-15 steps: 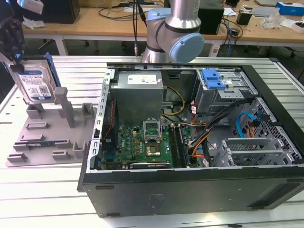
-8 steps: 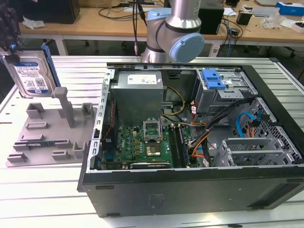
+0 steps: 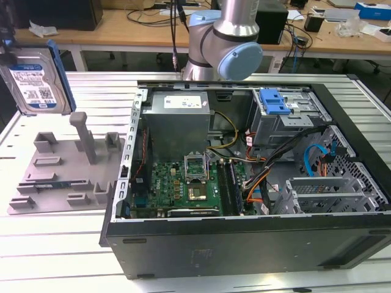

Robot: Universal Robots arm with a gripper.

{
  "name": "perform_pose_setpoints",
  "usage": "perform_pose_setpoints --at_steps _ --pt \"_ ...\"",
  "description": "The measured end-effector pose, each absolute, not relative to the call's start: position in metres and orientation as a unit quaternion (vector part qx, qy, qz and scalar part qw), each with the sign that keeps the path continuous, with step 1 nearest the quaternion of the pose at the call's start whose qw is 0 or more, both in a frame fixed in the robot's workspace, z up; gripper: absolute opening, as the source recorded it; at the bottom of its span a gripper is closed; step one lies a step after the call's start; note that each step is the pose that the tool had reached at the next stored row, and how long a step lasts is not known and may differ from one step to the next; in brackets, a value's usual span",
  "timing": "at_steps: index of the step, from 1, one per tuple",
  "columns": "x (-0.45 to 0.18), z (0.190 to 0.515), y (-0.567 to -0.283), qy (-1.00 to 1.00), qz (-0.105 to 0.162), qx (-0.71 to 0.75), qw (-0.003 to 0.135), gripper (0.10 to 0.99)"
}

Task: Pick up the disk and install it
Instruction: 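Pick up the disk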

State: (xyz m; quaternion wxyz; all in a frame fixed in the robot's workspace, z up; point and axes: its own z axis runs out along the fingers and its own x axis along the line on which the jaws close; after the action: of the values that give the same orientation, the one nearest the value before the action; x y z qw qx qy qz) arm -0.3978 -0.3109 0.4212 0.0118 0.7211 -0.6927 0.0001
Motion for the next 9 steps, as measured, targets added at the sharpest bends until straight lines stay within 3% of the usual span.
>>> perform_pose_setpoints --at_steps 9 --pt "-0.398 0.465 -0.311 -0.693 0.0 0.721 0.012 0.369"
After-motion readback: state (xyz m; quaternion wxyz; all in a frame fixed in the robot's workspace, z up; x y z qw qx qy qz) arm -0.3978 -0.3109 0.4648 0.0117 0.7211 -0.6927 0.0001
